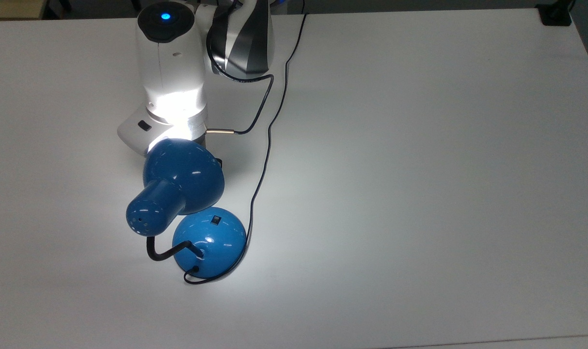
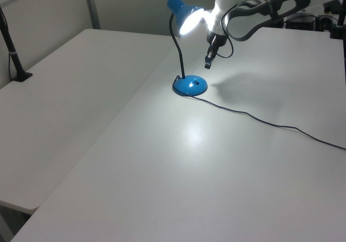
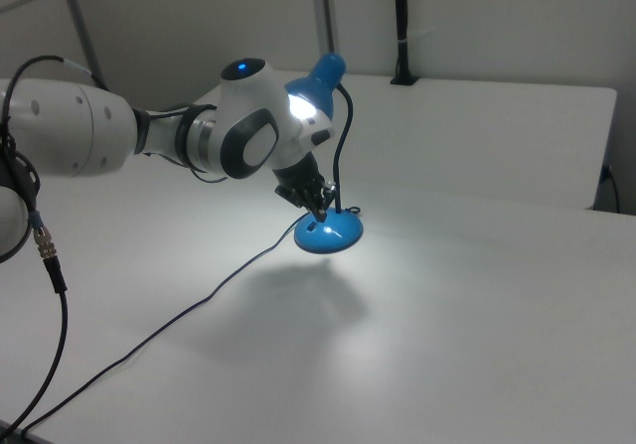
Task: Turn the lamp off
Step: 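Move the open gripper over the blue lamp base toward its switch, then lower the gripper onto the switch on the lamp base and press it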
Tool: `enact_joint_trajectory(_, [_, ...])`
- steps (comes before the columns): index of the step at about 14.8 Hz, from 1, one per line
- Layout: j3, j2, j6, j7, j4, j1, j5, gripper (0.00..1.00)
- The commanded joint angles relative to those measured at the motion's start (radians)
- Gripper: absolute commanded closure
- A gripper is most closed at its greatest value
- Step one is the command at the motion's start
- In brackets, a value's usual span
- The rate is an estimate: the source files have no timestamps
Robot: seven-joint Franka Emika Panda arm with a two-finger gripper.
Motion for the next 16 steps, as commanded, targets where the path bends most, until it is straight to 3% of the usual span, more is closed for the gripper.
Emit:
enact_joint_trajectory(1, [-0.003,0.018,0.045,0.044,-0.008,0.037,0.013,1.00])
enact_joint_trajectory(10, [0.012,0.017,0.045,0.004,-0.021,0.035,0.002,1.00])
enact_joint_trajectory(12, [0.020,-0.018,0.118,0.010,-0.102,0.030,0.016,1.00])
enact_joint_trajectory(14, [0.023,-0.083,0.302,0.010,-0.251,0.031,0.016,1.00])
enact_joint_trajectory(16, [0.023,-0.097,0.356,0.004,-0.285,0.030,0.016,1.00])
